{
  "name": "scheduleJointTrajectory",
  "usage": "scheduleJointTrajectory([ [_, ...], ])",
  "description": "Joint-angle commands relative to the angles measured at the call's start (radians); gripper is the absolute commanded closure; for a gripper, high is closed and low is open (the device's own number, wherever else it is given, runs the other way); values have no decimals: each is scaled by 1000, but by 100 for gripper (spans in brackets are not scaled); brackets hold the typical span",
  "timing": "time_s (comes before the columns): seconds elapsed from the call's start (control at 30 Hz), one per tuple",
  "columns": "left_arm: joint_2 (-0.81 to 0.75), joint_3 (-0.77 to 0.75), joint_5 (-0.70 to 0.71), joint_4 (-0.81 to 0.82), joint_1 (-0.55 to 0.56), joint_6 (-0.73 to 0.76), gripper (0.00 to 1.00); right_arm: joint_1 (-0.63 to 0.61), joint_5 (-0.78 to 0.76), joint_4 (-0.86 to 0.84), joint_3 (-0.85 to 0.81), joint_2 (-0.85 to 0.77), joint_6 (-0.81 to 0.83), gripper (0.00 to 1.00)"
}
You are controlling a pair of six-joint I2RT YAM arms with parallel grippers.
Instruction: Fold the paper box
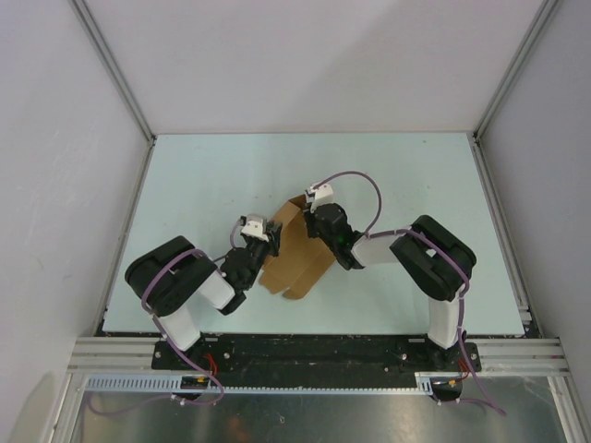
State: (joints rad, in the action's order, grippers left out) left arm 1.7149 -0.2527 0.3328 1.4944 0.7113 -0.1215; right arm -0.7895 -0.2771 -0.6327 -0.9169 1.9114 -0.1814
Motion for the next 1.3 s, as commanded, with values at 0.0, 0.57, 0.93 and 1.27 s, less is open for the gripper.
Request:
scheduleJointTrajectory([
  [0.0,45,10,-26,-155,4,-27,68,-22,27,-41,-45,12,3,91],
  [0.57,54,12,-24,-157,4,-32,68,-22,70,-51,-56,23,-27,90],
  [0.93,51,13,-21,-157,4,-30,68,-20,69,-51,-71,49,-27,90],
  [1.27,51,13,-20,-157,4,-30,68,-20,82,-53,-74,52,-36,89],
])
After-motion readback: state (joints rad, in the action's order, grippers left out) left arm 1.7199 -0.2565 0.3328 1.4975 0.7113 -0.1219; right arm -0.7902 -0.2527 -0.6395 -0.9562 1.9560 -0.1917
